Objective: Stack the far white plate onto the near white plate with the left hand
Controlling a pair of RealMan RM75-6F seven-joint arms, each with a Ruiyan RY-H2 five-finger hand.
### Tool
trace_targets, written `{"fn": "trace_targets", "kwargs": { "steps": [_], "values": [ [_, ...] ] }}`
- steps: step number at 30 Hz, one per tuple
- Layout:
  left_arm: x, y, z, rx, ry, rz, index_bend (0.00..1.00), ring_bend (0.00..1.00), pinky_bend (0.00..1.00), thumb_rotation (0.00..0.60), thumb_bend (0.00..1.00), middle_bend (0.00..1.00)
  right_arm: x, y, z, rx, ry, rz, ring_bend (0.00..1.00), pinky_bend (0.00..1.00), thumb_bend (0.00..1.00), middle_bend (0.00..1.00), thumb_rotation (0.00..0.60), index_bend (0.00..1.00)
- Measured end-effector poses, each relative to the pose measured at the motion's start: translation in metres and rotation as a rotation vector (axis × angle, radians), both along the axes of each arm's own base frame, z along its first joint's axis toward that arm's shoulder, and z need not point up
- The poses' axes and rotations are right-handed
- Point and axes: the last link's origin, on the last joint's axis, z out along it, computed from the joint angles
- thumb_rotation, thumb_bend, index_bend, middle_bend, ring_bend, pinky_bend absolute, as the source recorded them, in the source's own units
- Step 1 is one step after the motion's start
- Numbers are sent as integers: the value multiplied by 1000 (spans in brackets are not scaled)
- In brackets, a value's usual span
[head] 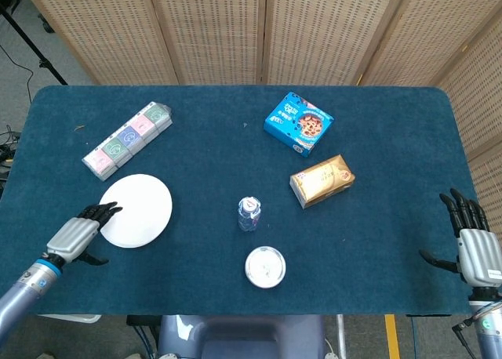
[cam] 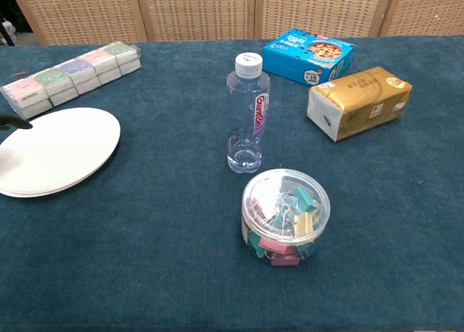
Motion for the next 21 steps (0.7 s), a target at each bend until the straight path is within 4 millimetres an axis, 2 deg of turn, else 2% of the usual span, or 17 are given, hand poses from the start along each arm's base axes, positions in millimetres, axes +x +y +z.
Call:
{"fn": "trace_targets", "kwargs": {
  "steps": [7,21],
  "values": [
    [13,5,-11,-55,10,-27,47,0,0,600,89,0,-1,-1,1,-3,4,-2,0,0,0,0,600,0],
    [10,0,-25,-166,102,2,79,0,0,600,89,0,-1,0,3,-16,14,-3,0,0,0,0,600,0]
  ]
}}
